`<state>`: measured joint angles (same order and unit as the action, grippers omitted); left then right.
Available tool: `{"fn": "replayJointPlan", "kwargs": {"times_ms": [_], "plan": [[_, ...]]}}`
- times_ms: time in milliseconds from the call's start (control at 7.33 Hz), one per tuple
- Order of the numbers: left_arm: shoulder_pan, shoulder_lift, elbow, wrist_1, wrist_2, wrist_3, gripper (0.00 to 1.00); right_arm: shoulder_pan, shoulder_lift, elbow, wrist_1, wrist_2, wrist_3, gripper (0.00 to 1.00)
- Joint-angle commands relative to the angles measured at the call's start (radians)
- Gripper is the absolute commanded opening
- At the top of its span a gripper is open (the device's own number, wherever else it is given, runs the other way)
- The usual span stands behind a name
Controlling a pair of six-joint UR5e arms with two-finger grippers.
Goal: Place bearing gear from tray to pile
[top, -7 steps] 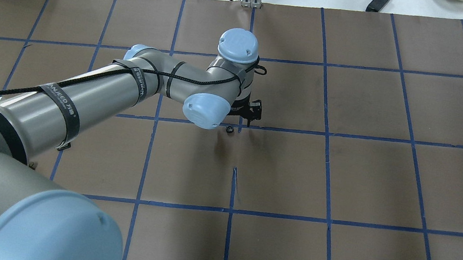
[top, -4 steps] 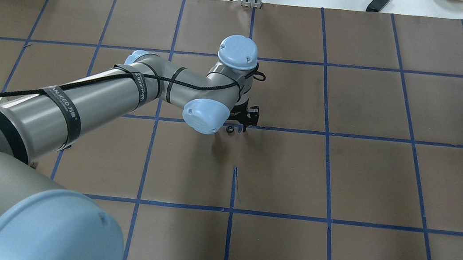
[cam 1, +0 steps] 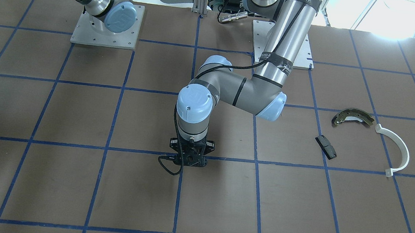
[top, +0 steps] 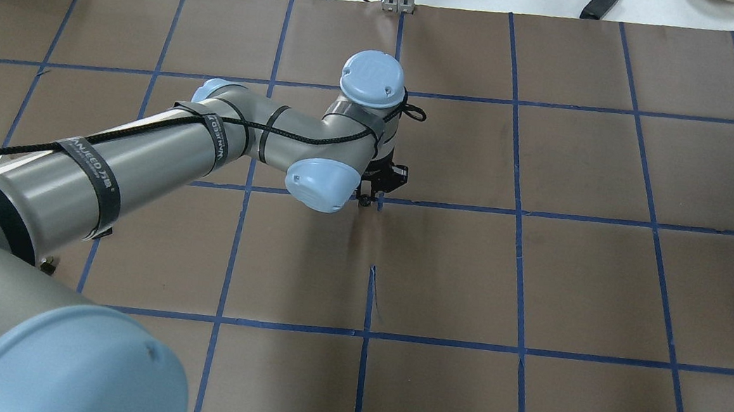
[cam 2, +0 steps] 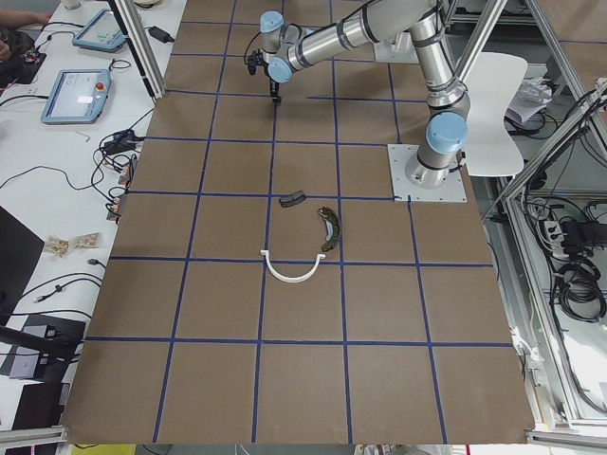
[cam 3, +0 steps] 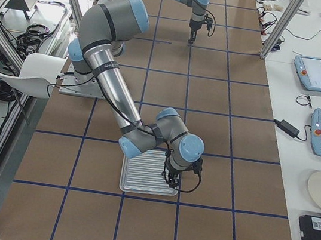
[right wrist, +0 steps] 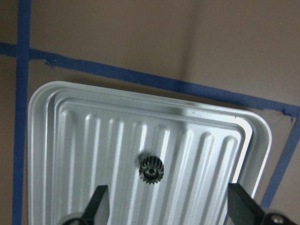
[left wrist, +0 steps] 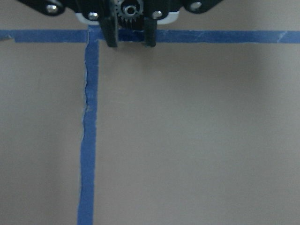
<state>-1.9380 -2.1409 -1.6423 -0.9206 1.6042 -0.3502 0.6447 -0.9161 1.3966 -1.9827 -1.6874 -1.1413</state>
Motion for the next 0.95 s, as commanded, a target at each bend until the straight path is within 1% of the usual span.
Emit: {"fn": "replayJointPlan", "kwargs": {"times_ms": [0, 136, 273, 409, 545, 818], "plan": [[0.072, 0.080, 0.001, -0.068, -0.003, 0.133, 0.00, 0.000, 0.046, 0.001, -0.048, -0.003, -0.006, 0.86], [0.176, 0.138, -0.017, -0.139, 0.005, 0.268, 0.00, 0.000, 0.057, 0.005, -0.048, -0.006, -0.011, 0.80], [0.292, 0.183, -0.021, -0.212, 0.010, 0.454, 0.00, 0.000, 0.051, 0.013, -0.048, -0.017, -0.002, 0.78], [0.386, 0.231, -0.025, -0.272, 0.011, 0.573, 0.00, 0.000, 0.048, 0.013, -0.045, -0.020, 0.002, 0.74], [0.472, 0.275, -0.054, -0.297, 0.010, 0.682, 0.00, 0.000, 0.046, 0.013, -0.042, -0.020, 0.002, 0.65], [0.700, 0.300, -0.120, -0.264, -0.004, 1.016, 0.00, 0.000, 0.048, 0.015, -0.039, -0.020, 0.005, 0.43]]}}
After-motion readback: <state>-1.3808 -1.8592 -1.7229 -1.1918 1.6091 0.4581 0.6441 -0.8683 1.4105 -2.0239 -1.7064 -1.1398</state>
